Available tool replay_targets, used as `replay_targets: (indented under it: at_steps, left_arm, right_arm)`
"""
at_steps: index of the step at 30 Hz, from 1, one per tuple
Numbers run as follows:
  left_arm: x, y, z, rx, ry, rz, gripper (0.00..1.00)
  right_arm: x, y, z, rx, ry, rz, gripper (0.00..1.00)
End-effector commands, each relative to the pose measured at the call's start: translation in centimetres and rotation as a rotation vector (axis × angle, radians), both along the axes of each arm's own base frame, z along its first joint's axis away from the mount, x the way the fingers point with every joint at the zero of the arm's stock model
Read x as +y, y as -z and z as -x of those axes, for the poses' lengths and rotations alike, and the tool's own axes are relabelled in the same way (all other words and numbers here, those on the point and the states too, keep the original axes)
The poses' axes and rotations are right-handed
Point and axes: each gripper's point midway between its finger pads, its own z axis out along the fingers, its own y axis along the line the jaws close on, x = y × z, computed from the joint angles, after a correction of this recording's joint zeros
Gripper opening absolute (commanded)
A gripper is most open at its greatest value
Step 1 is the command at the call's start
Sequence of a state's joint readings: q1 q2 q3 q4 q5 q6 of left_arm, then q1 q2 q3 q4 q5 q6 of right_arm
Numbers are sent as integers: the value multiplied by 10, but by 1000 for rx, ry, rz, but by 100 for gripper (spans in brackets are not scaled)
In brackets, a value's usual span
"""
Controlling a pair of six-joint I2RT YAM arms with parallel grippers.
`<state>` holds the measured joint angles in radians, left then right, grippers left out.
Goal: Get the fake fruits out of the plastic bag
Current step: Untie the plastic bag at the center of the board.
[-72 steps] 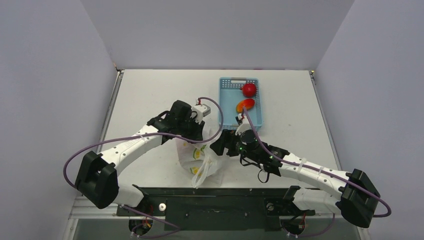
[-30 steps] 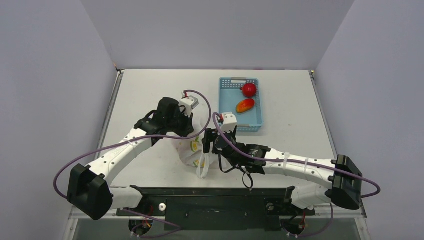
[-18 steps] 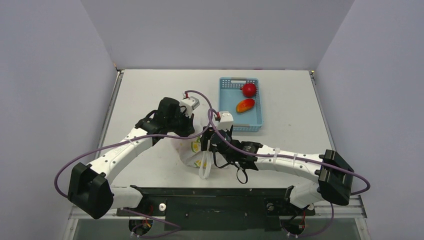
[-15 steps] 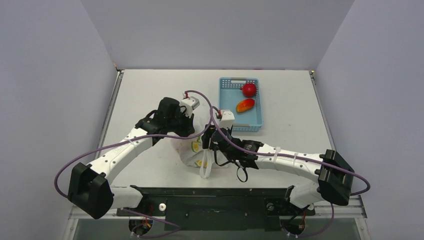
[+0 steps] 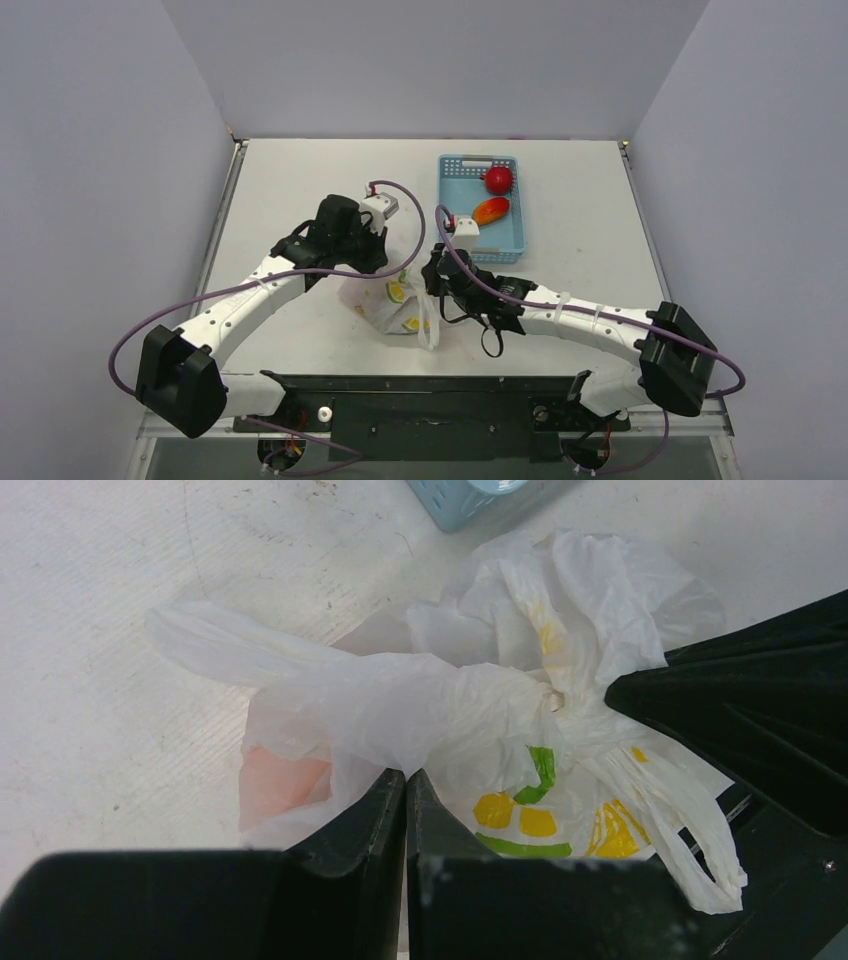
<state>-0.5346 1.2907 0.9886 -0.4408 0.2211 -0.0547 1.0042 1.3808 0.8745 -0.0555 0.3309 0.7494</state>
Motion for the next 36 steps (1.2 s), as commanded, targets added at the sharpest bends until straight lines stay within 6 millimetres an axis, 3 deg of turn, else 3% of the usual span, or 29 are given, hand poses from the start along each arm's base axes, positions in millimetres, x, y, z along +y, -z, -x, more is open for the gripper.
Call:
replay_targets:
  at_steps: [1, 4, 11, 15, 17, 19, 22, 24, 29, 32, 36]
  left_arm:
    - [7, -19, -18, -98, -45, -5, 0]
    - [17, -24, -23, -130, -97, -23, 0]
    - [65, -43, -45, -242, -331, -68, 0]
    - [70, -60, -45, -294, -341, -9, 0]
    - [65, -66, -40, -314, -304, 28, 0]
    - [52, -74, -33, -326, -223, 83, 13]
    - [35, -87, -21, -351, -113, 165, 45]
    - [30, -92, -15, -364, -75, 196, 56]
    - [17, -103, -4, -394, -5, 273, 65]
    - [7, -97, -2, -364, 24, 273, 67]
    - [-6, -70, -5, -298, 32, 168, 65]
  right_arm:
    - [-6, -17, -1, -37, -2, -43, 0]
    - [-17, -15, -2, -36, 16, -33, 0]
    - [-49, -7, -8, 10, 54, -99, 0]
    - [-65, 2, -7, 33, 49, -96, 0]
    - [-66, 4, -5, 40, 29, -95, 0]
    - [-61, 4, -2, 49, -4, -105, 0]
    - [-52, 5, 1, 62, -49, -114, 0]
    - [-48, 2, -1, 60, -58, -116, 0]
    - [-39, -3, 0, 48, -107, -97, 0]
    - [-31, -2, 5, 51, -142, -86, 0]
    - [-26, -1, 9, 51, -162, -82, 0]
